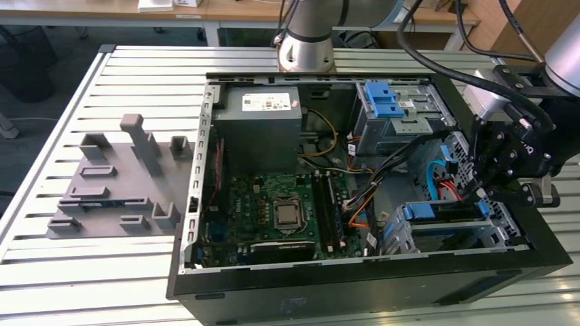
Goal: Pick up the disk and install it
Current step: 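Insert the first disk wire, then insert the second disk wire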
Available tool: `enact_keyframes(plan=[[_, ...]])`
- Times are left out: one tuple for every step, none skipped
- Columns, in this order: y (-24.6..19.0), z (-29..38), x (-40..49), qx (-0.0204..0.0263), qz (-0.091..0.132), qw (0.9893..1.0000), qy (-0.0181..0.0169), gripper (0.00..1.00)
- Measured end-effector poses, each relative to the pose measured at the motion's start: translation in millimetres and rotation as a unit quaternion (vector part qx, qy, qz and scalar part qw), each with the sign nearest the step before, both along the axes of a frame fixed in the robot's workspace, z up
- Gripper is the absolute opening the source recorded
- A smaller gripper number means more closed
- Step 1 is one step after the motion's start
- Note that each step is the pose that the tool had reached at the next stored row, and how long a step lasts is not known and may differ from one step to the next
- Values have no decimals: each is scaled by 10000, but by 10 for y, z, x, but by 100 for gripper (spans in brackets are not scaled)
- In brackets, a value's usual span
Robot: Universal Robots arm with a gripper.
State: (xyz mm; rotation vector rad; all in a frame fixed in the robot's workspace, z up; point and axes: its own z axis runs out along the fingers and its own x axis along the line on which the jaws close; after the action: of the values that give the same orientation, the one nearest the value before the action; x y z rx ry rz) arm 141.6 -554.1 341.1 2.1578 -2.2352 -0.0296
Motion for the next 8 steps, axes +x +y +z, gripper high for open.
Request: enact_keyframes(plan=[[0,1,0,0,0,10000,0,11],[0,2,0,0,0,10000,0,11],[0,3,0,0,0,10000,0,11],[0,11,0,0,0,10000,0,11],[0,18,0,0,0,10000,0,11],[0,19,0,0,0,10000,0,11],[0,19,0,0,0,10000,0,11],[0,20,0,0,0,10000,0,11]])
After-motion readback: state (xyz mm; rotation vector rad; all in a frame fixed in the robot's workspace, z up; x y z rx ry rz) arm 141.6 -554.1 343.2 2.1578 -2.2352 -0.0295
